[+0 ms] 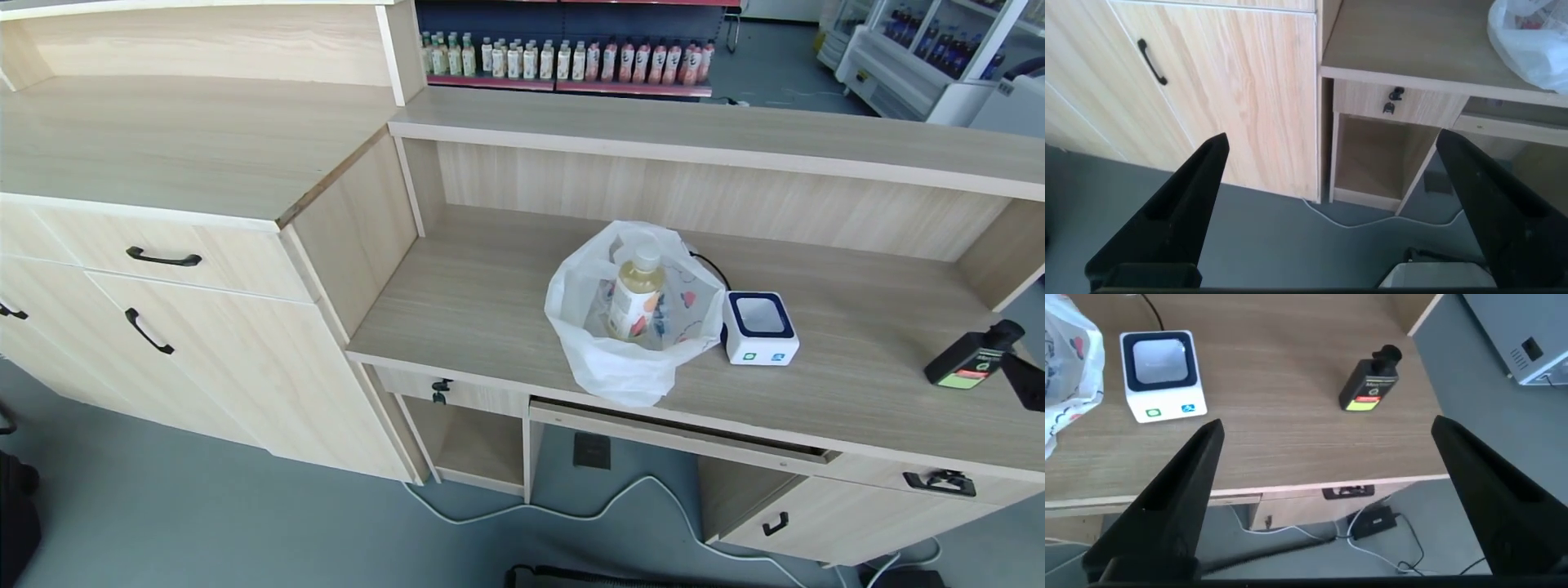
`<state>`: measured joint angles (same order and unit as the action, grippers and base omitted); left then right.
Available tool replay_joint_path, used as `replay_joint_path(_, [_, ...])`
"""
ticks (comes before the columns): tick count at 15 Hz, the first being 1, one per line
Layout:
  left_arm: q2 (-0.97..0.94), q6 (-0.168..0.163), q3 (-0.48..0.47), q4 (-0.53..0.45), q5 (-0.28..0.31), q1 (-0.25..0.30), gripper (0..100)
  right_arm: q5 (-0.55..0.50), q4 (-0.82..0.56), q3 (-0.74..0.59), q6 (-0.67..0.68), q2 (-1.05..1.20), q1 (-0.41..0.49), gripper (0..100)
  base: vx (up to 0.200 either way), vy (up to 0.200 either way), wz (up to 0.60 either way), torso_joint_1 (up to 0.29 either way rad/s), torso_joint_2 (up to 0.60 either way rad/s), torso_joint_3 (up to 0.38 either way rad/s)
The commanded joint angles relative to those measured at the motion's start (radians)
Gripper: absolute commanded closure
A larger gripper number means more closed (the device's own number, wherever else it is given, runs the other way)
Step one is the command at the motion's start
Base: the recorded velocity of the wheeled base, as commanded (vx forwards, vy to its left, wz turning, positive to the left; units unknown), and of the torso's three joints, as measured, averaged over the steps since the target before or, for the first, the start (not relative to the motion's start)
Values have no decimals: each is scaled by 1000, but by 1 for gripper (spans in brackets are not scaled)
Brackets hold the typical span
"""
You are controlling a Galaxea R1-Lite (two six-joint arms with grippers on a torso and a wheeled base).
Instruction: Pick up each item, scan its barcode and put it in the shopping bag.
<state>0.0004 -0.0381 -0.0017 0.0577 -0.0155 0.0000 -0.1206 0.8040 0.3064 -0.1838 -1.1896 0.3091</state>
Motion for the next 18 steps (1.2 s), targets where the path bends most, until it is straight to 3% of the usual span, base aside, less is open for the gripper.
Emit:
replay_joint_path(1, [0,1,0,-1,0,0,0,3,3,8,-2,-21,61,0,0,0,0,0,0,0])
replay_joint_path(4, [0,1,0,-1,0,0,0,3,4,34,-3,-70,142,0,0,0,0,0,0,0])
replay_joint_path(8, [0,1,0,1,0,0,0,1,6,71,-8,-105,177,0,0,0,-150,1,1,-1])
replay_joint_path(10, [0,1,0,-1,0,0,0,1,6,160,-2,-185,217,0,0,0,-600,-2,5,0])
replay_joint_path(14, [0,1,0,-1,0,0,0,-1,6,353,-17,-440,357,0,0,0,0,0,0,0])
replay_joint_path(16, [0,1,0,-1,0,0,0,-5,3,435,-80,-587,419,0,0,0,0,0,0,0])
replay_joint_path(18, [0,1,0,-1,0,0,0,1,-43,504,-138,-671,424,0,0,0,0,0,0,0])
